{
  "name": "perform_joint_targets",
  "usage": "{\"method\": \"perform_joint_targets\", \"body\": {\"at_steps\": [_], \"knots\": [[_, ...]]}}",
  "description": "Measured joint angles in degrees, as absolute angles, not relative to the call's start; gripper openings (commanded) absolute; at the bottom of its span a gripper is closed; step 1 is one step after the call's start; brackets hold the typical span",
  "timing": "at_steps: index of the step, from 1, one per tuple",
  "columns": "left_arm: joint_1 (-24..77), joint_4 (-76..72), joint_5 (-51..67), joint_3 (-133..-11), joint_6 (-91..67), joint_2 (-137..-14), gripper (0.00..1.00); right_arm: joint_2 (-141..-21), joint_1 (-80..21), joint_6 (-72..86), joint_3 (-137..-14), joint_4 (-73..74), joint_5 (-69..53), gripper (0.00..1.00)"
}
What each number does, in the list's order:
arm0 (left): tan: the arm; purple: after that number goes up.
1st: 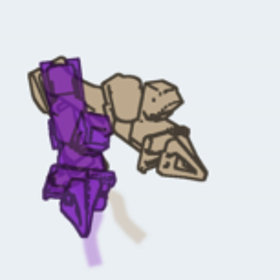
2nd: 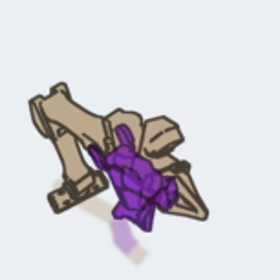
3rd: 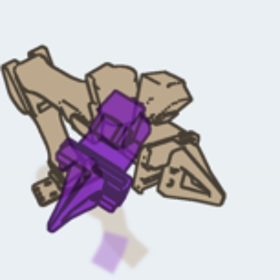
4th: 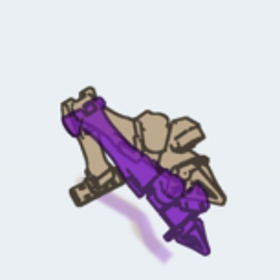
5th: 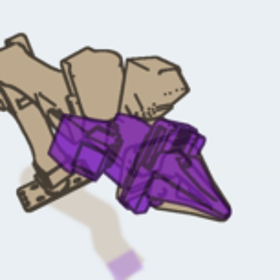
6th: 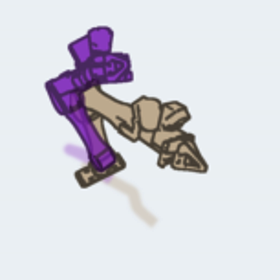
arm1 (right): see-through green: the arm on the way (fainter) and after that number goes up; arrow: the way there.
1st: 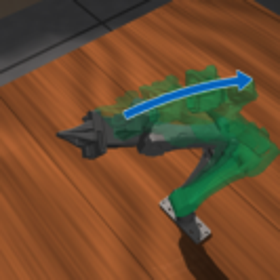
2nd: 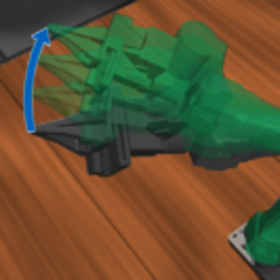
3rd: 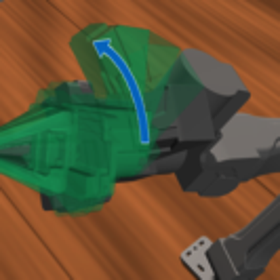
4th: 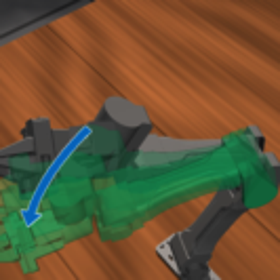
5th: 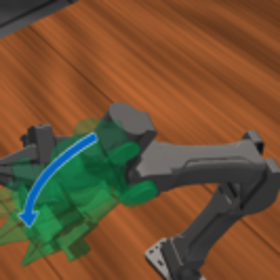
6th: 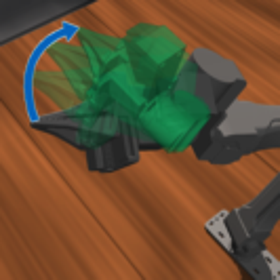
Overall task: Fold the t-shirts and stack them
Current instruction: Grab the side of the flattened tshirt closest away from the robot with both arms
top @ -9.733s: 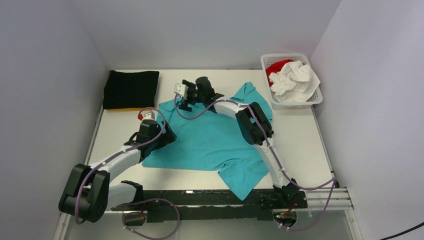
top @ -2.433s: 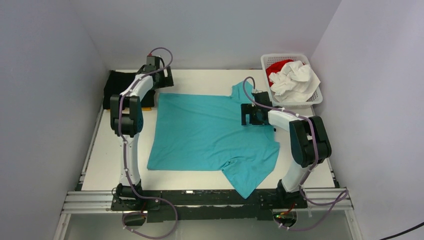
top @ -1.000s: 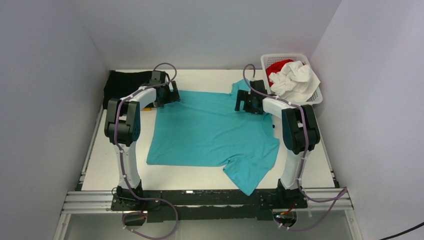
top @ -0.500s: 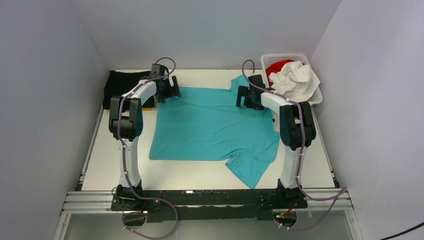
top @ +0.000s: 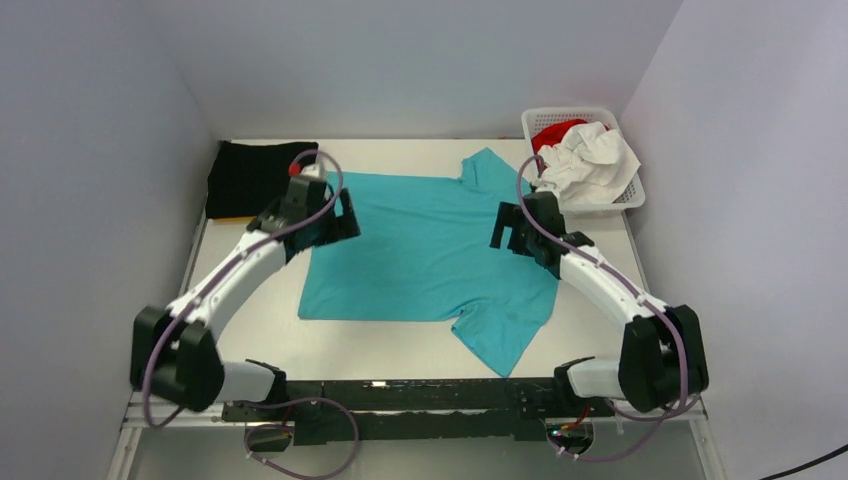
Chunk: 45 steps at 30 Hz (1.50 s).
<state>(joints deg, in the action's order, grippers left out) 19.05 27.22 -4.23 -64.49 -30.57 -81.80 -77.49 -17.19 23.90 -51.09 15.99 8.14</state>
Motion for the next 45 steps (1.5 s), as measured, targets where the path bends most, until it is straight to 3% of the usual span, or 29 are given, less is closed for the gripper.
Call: {"method": "perform_joint_targets", "body": {"at_steps": [10, 14, 19, 23, 36, 41, 43, 45], "knots": [[19.2, 38.3, -13.2, -33.7, -47.1, -53.8, 0.99, -66.7, -16.7, 25.4, -40.0, 16.2, 11.7, 1.00], [19.2, 39.6, -14.7, -27.8, -53.8, -49.8, 0.92, -67.4, -16.8, 26.2, -39.8, 15.7, 11.9, 1.00], [18.9, 39.4, -15.5, -25.0, -60.2, -49.1, 0.82, -69.1, -16.8, 26.7, -39.8, 14.9, 11.7, 1.00], [18.8, 38.7, -16.2, -24.7, -63.1, -51.1, 0.68, -69.3, -16.7, 26.9, -39.8, 14.9, 11.9, 1.00], [17.2, 32.1, -18.7, -26.3, -64.6, -59.7, 0.52, -69.3, -16.7, 27.2, -39.7, 14.9, 12.8, 1.00], [16.3, 29.9, -19.4, -27.4, -64.0, -63.1, 0.25, -69.4, -16.7, 27.3, -39.7, 14.9, 13.3, 1.00], [16.0, 28.9, -19.4, -27.4, -64.1, -63.9, 0.05, -69.5, -16.7, 27.3, -39.7, 14.9, 13.3, 1.00], [15.6, 27.8, -19.4, -27.5, -63.8, -64.7, 0.00, -69.5, -16.7, 27.3, -39.7, 14.9, 13.4, 1.00]]}}
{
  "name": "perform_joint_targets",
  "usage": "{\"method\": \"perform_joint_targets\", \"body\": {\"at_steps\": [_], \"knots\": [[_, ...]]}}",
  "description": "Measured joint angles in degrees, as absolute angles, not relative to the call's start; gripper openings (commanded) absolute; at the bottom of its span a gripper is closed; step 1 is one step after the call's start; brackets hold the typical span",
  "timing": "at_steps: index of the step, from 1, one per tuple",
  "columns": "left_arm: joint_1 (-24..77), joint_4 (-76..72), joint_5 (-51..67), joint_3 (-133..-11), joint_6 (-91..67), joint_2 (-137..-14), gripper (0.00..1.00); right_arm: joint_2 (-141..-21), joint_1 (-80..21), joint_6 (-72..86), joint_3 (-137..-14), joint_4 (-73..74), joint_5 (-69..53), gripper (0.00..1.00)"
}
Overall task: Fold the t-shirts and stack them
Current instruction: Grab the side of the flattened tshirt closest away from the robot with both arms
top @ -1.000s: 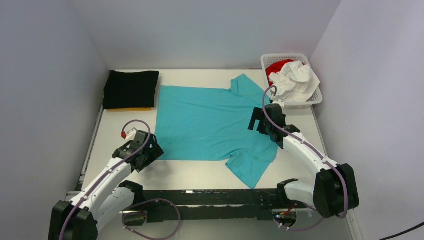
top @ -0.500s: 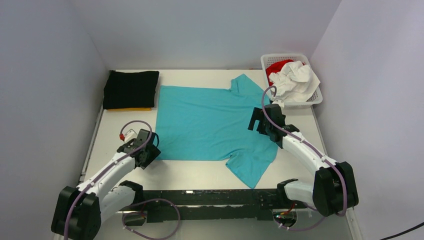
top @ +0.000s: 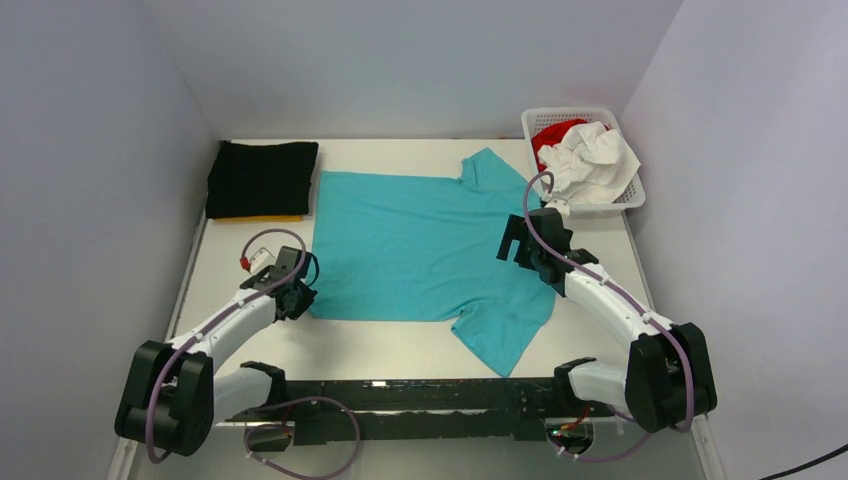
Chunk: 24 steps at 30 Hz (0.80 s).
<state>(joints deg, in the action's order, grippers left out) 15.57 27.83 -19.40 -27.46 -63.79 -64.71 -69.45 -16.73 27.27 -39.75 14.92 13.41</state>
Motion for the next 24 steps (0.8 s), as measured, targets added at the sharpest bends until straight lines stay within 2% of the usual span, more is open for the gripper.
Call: {"method": "perform_joint_targets", "body": {"at_steps": [11, 24], "knots": [[12.5, 28.3, -20.6, -28.3, -61.1, -65.2, 0.00, -69.7, -17.8, 26.3, -40.6, 21.3, 12.4, 1.00], [7.7, 27.0, -20.5, -28.2, -57.6, -63.9, 0.00, -68.4, -44.2, 28.9, -43.9, 41.0, 7.8, 1.00]]}}
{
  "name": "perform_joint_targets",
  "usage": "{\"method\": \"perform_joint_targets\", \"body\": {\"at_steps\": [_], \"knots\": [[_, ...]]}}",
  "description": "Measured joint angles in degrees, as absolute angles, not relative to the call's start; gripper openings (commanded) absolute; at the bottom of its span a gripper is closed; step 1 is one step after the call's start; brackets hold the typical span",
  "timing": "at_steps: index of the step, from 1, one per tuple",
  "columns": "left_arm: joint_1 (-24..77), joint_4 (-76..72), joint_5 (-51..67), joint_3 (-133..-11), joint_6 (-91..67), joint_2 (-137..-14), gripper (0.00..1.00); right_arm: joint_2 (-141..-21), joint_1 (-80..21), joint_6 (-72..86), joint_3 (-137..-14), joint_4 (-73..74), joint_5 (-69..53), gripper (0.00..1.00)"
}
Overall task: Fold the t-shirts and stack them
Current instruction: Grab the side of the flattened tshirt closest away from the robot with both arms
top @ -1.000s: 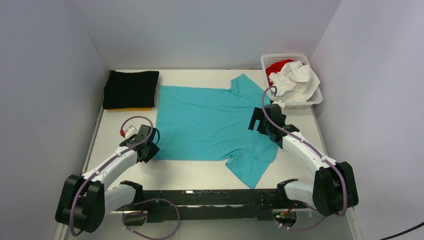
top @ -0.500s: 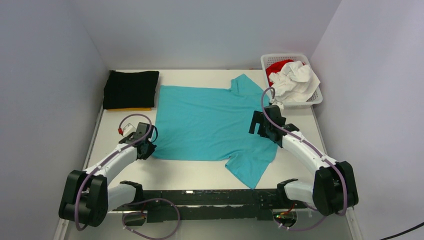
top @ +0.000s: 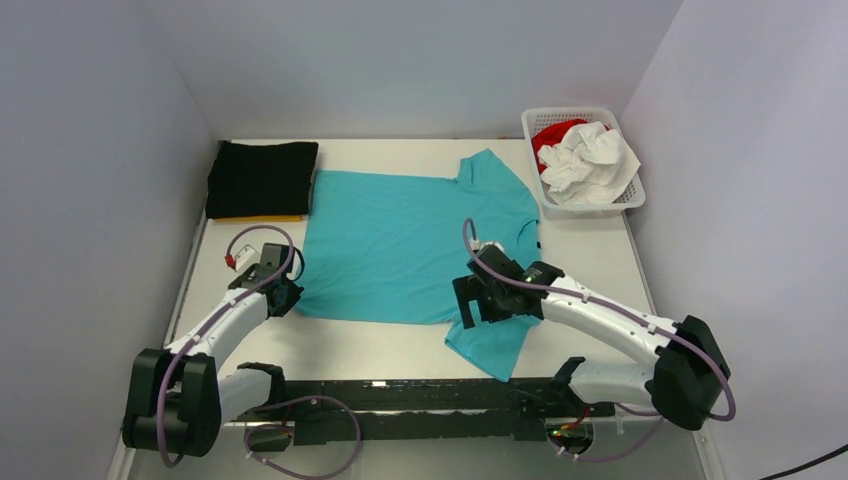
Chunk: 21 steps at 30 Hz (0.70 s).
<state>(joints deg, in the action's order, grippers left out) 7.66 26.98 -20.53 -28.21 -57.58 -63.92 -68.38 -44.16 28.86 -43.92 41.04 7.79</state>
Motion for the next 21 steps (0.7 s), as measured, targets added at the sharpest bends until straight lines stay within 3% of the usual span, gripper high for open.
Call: {"method": "perform_joint_targets", "body": {"at_steps": [8, 12, 21], "knots": [[7.6, 24.8, -17.6, -27.4, -56.1, -64.0, 0.00, -68.2, -56.7, 37.1, -44.2, 51.2, 4.4, 0.88], [7.6, 24.4, -16.7, -27.3, -55.5, -64.0, 0.00, -68.3, -58.5, 40.7, -42.3, 52.9, 3.9, 0.66], [7.6, 24.6, -16.1, -26.6, -54.9, -63.2, 0.00, -72.5, -58.5, 43.7, -38.6, 51.2, 3.0, 0.56]]}}
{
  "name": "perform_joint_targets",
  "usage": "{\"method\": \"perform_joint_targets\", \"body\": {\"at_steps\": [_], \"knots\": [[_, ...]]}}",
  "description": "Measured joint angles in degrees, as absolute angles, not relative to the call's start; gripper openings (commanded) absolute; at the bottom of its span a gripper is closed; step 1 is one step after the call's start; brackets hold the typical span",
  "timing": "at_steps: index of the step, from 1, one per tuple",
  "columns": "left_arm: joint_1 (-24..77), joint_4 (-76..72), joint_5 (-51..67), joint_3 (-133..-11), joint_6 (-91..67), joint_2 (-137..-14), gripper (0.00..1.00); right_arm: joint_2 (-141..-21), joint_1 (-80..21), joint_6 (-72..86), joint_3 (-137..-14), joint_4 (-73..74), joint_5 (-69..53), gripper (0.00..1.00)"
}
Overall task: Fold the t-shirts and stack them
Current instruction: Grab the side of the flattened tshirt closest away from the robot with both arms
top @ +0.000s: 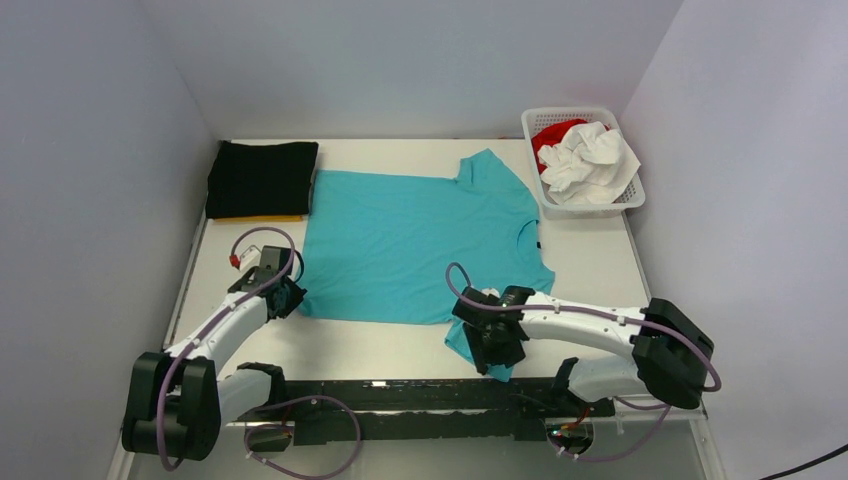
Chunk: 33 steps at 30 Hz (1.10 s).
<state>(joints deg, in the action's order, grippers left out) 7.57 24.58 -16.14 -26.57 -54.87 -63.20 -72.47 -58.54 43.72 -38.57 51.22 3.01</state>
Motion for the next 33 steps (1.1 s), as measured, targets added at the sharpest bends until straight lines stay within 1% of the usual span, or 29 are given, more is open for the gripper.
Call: {"method": "perform_joint_targets", "body": {"at_steps": [4, 5, 6, 8, 9, 12, 17, 21, 27, 33], "knots": [[7.6, 24.6, -16.1, -26.6, -54.8, -62.8, 0.00, -74.7, -58.4, 44.2, -36.6, 49.3, 2.3, 0.51], [7.6, 24.6, -16.1, -26.6, -54.8, -62.8, 0.00, -75.2, -58.2, 44.3, -36.2, 48.6, 2.1, 0.48], [7.6, 24.6, -16.1, -26.6, -54.7, -62.8, 0.00, -75.6, -58.1, 44.5, -35.9, 47.9, 1.8, 0.40], [7.6, 24.7, -16.1, -26.6, -54.7, -62.8, 0.00, -76.2, -57.6, 45.0, -36.0, 47.8, 1.0, 0.20], [7.6, 24.7, -16.1, -26.6, -54.7, -62.8, 0.00, -76.3, -57.4, 45.3, -36.0, 47.7, 0.8, 0.12], [7.6, 24.9, -16.1, -26.6, -54.7, -62.5, 0.00, -76.6, -57.3, 45.6, -36.4, 47.9, 0.5, 0.00], [7.6, 26.4, -16.4, -26.6, -54.7, -59.6, 0.00, -76.3, -57.3, 43.0, -39.9, 52.2, 0.7, 0.00], [7.6, 28.4, -16.8, -26.6, -54.7, -56.6, 0.00, -73.1, -57.2, 38.8, -43.3, 53.3, -6.7, 0.00], [7.6, 31.6, -18.3, -26.3, -55.0, -51.0, 0.00, -71.7, -57.2, 35.9, -43.4, 56.4, -12.8, 0.00], [7.6, 35.4, -19.8, -25.2, -55.4, -49.0, 0.00, -72.0, -57.8, 34.2, -41.8, 57.0, -16.7, 0.00]]}}
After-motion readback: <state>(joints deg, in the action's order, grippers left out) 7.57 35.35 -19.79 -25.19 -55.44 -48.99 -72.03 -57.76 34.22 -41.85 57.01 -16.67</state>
